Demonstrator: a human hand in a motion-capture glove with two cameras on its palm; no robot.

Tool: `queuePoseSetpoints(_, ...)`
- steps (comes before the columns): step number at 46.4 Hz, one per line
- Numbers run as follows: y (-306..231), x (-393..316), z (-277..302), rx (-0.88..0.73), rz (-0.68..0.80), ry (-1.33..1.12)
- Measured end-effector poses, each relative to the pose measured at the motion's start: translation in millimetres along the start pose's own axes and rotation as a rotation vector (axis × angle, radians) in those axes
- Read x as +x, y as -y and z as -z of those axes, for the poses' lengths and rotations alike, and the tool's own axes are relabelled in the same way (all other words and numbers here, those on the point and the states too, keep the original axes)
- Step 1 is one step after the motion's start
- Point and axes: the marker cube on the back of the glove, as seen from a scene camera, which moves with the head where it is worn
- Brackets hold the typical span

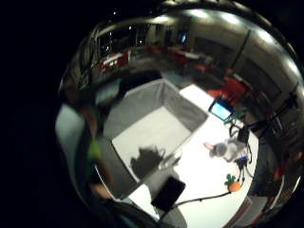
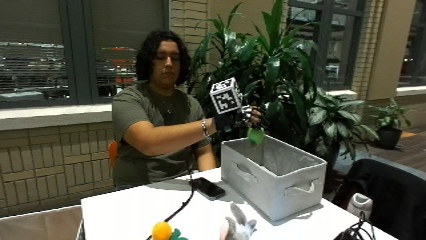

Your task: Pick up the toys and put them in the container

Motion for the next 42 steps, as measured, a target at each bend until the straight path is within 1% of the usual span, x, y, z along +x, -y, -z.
queuePoseSetpoints(2, -11.4, -0.8, -2.3, -0.041, -0.044, 0.054)
queuePoseSetpoints(4, -25.8, 3.3, -1.5, -0.042, -0.054, 0.041)
queuePoseSetpoints(6, -44.4, 15.9, 1.7, -0.018, -0.073, -0.034)
queuePoseSetpoints(8, -68.2, 39.9, 6.0, 0.007, -0.128, -0.151)
queuePoseSetpoints(11, -105.8, 84.4, 11.1, -0.003, -0.239, -0.297)
queuePoseSetpoints(13, -129.5, 112.3, 12.5, -0.042, -0.321, -0.335)
queuePoseSetpoints(18, -194.2, 183.7, 15.8, -0.201, -0.572, -0.281)
queuePoseSetpoints(21, -227.0, 228.8, 18.5, -0.263, -0.701, -0.256)
queuePoseSetpoints(26, -272.8, 288.5, 12.3, -0.287, -0.838, -0.334)
queuePoseSetpoints(30, -295.9, 310.3, -1.0, -0.297, -0.951, -0.392)
queuePoseSetpoints(38, -299.4, 331.2, -22.2, -0.255, -1.027, -0.385)
queuePoseSetpoints(42, -290.8, 325.5, -18.5, -0.256, -0.969, -0.356)
